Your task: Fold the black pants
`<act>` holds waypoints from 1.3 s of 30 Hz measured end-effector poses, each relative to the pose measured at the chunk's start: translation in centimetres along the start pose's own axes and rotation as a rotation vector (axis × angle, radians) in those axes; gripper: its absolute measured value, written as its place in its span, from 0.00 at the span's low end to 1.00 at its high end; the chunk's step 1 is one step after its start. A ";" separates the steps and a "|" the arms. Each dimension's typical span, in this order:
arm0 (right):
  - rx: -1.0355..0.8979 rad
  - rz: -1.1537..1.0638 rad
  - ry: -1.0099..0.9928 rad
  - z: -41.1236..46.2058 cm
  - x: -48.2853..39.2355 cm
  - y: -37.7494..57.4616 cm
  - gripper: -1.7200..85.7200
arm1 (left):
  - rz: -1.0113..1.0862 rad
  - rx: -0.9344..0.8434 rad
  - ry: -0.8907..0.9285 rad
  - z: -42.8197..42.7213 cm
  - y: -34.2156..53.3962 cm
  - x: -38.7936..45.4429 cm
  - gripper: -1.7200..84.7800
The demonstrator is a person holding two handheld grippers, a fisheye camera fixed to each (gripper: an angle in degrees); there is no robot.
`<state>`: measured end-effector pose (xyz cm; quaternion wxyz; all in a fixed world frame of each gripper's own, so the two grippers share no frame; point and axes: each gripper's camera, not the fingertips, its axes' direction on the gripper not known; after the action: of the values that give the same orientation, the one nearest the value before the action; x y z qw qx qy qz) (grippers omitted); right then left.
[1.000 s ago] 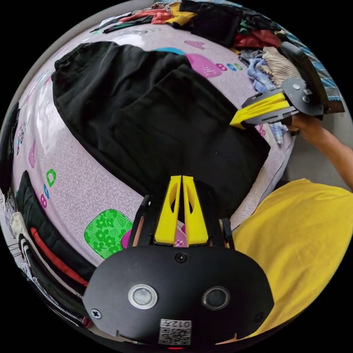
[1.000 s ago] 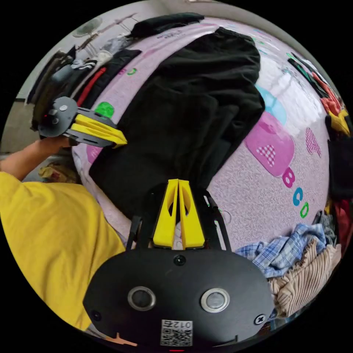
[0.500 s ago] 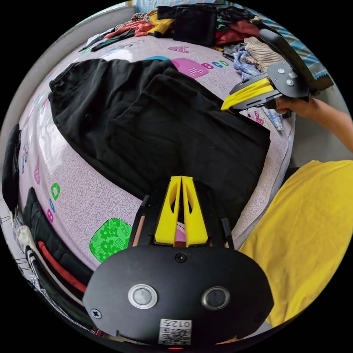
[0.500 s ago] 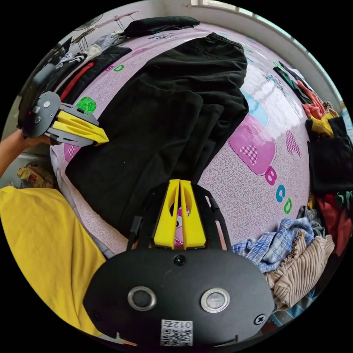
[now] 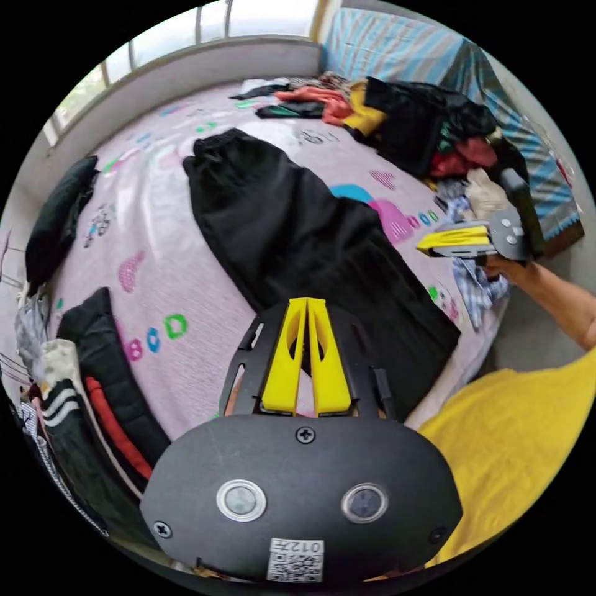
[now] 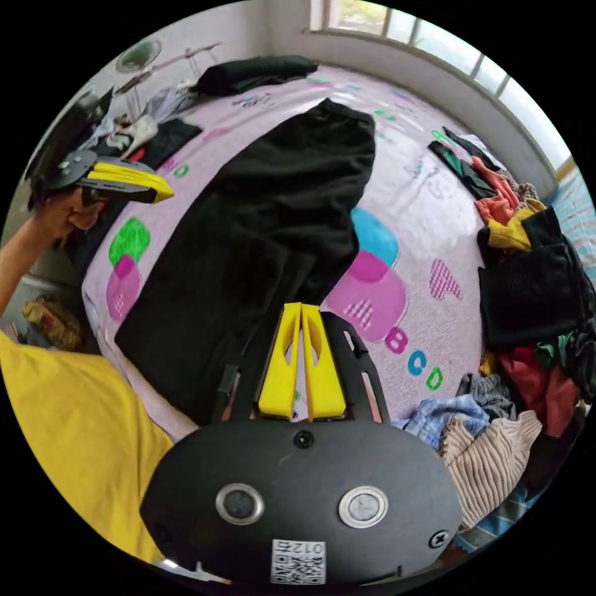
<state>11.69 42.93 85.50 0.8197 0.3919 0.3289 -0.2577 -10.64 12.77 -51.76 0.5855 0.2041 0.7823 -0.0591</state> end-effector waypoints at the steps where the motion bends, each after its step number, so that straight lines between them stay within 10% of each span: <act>1: 0.021 0.042 -0.030 -0.2 1.8 -1.9 0.02 | -0.028 0.003 -0.005 0.0 -2.1 -1.8 0.02; 14: -0.120 0.108 -0.123 7.0 10.5 -13.0 0.02 | 0.044 -0.219 -0.194 9.6 -15.7 -10.9 0.02; 23: -0.092 0.154 -0.169 7.2 14.9 -11.9 0.02 | -0.144 -0.123 0.070 9.6 -13.5 -18.2 0.02; 39: 0.004 0.166 -0.199 8.4 19.9 -16.1 0.02 | -0.196 -0.089 -0.081 10.9 -22.5 -22.4 0.02</act>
<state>16.50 23.80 67.08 0.8660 0.3919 0.2119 -0.2271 -4.47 -16.94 -37.35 0.6166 0.0981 0.7760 -0.0894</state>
